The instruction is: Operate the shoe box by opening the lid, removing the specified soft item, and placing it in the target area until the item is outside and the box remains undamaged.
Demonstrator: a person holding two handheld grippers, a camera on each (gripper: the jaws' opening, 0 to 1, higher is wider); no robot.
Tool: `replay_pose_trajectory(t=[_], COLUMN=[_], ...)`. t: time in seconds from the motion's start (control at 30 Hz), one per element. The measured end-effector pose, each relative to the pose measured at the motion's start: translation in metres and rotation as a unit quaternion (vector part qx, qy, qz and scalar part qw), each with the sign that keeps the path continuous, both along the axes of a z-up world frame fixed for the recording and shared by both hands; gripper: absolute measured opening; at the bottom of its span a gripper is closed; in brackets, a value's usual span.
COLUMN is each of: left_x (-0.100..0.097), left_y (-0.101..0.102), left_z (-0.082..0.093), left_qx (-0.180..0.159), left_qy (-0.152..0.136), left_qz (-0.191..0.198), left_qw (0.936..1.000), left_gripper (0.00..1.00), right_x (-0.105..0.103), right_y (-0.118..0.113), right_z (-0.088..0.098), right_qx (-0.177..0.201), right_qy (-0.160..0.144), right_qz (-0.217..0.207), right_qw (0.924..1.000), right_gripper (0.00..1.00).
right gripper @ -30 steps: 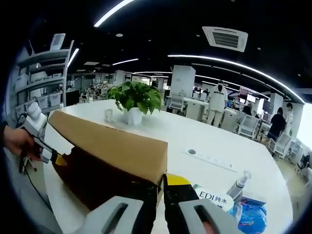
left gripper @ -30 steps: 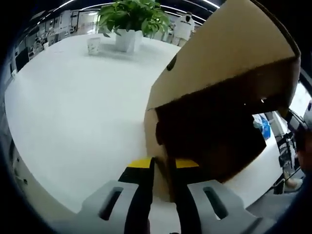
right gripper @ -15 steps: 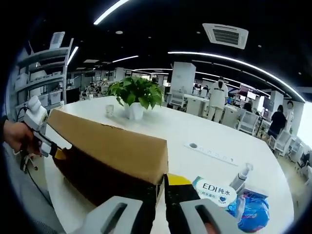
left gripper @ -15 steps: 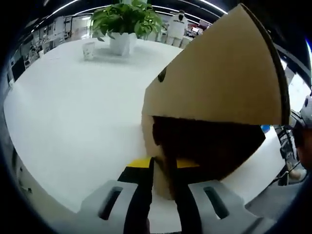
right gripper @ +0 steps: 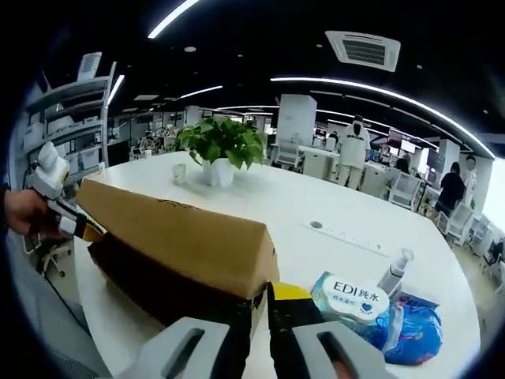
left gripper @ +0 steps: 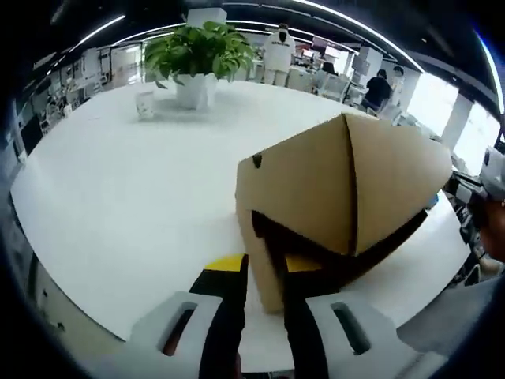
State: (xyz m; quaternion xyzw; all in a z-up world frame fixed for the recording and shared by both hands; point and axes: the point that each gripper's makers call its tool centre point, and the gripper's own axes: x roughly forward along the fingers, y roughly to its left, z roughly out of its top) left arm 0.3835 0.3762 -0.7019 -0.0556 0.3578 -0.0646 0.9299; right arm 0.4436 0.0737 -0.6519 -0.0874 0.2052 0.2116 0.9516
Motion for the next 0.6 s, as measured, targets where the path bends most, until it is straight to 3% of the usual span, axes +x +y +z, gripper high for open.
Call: replay_pose_trajectory(t=[0.23,0.6], left_x=[-0.004,-0.011], left_y=[0.010,-0.001], left_z=[0.009,0.018], left_qx=[0.032,0.023], left_qy=[-0.020,-0.038], left_qz=[-0.029,-0.066], left_qw=[0.9989,0.9968], left_gripper=[0.15,0.15], right_x=[-0.003,-0.011], right_y=[0.000,-0.001], right_z=[-0.005,-0.016], right_qx=[-0.001,-0.013], right_qy=[0.007,0.022], right_qz=[0.002,0.020], right_qw=[1.0000,0.9995], right_gripper=[0.02,0.03])
